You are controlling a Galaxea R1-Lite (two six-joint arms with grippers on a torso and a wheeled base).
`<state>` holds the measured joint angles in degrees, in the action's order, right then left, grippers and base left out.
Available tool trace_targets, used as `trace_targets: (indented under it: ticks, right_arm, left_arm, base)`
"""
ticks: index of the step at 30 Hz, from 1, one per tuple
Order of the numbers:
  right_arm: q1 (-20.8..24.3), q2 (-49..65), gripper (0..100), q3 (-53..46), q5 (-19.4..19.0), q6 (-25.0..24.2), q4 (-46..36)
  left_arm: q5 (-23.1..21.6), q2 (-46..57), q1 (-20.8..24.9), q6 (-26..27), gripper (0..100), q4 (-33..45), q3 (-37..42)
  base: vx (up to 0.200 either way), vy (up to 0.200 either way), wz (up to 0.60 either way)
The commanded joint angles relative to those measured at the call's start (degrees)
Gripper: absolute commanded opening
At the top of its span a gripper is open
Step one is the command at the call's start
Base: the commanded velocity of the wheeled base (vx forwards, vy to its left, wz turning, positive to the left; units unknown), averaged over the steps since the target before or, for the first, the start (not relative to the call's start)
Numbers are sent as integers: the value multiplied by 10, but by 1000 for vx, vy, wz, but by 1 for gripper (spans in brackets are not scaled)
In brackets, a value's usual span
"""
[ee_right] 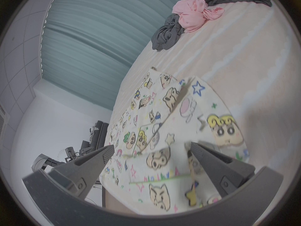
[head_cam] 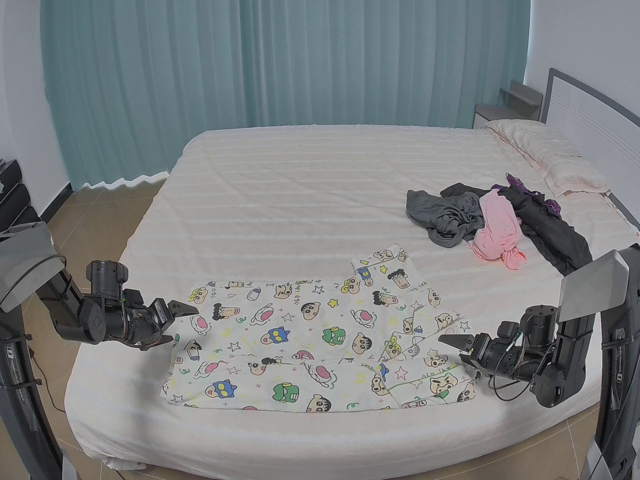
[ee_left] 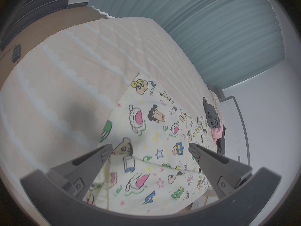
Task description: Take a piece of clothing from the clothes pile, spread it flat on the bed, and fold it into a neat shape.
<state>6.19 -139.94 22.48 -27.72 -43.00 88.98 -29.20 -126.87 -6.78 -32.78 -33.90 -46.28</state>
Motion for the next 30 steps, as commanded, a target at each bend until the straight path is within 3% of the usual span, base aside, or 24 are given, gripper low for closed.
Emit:
trace_targets:
  ticks: [1, 4, 15, 19, 30]
  right_arm:
    - [0, 10, 100, 1, 6, 1, 8]
    - [0, 19, 100, 0, 18, 0, 7]
    - [4, 24, 100, -1, 24, 0, 8]
    - [10, 39, 100, -2, 44, -2, 7]
    - [15, 32, 100, 11, 49, 0, 6]
  left_arm:
    - [0, 1, -1, 1, 100, 1, 1]
    - [0, 1, -1, 0, 100, 0, 1]
    - [0, 0, -1, 0, 100, -1, 3]
    - [1, 0, -1, 1, 100, -2, -1]
    - [38, -58, 6, 7, 100, -46, -80]
  base:
    - [200, 0, 0]
    - [200, 0, 0]
    - [0, 0, 0]
    - [0, 0, 0]
    - [0, 0, 0]
